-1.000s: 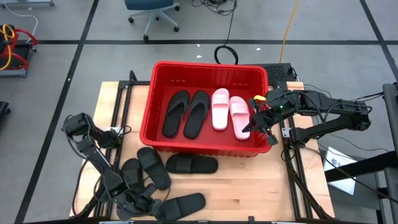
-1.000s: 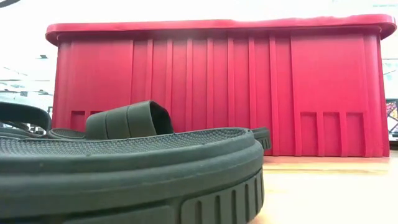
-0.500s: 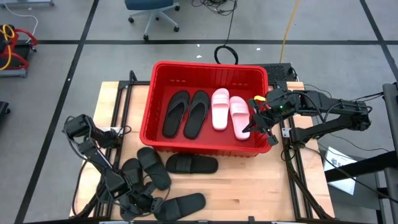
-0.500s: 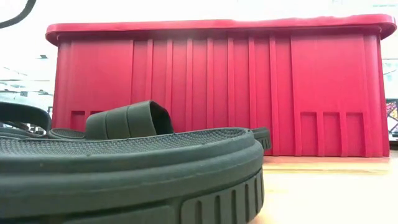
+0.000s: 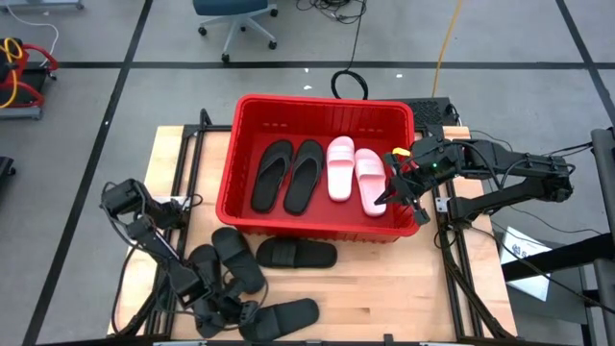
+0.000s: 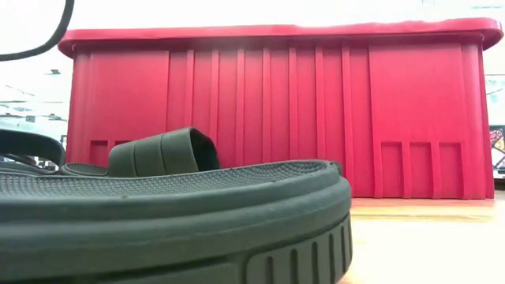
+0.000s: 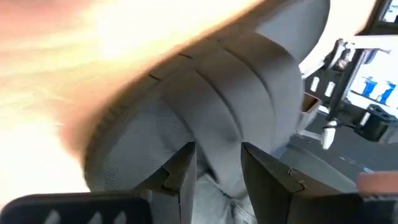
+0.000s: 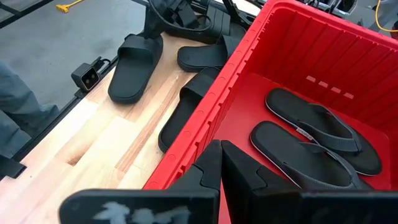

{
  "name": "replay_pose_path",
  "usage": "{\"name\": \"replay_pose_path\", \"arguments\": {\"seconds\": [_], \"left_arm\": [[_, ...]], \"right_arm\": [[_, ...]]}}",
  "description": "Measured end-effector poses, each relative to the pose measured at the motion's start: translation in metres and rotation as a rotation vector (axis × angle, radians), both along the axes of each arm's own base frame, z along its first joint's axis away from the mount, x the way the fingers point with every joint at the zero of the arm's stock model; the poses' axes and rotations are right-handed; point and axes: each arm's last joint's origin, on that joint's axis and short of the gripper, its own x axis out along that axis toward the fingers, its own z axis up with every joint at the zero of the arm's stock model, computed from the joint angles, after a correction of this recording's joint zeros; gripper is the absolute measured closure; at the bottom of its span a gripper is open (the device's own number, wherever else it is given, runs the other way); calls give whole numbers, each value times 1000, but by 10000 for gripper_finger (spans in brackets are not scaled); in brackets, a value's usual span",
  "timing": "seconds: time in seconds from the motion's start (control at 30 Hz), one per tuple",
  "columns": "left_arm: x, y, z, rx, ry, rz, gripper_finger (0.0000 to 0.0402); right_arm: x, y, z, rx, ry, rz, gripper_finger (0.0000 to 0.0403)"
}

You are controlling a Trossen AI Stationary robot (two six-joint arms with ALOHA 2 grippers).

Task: Pick and place slides into bin
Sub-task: Put the black slide into the red bin

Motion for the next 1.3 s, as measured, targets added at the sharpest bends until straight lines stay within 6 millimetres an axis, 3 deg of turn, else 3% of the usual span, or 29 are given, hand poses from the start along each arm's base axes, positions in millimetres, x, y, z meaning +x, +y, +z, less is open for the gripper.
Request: {"name": "replay_pose_path", "arguments": {"seconds": [0.27,0.8,1.3], "left_arm": [[5,2,2,-24,-4,7,279],[39,33,2,101,-70,53,279],[48,32,-7,114,-115,32,279]], "right_arm": [[0,0,0,0,0,0,403],[0,0,0,5,8,-5,403],[0,0,-1,3,9,-5,403]]}}
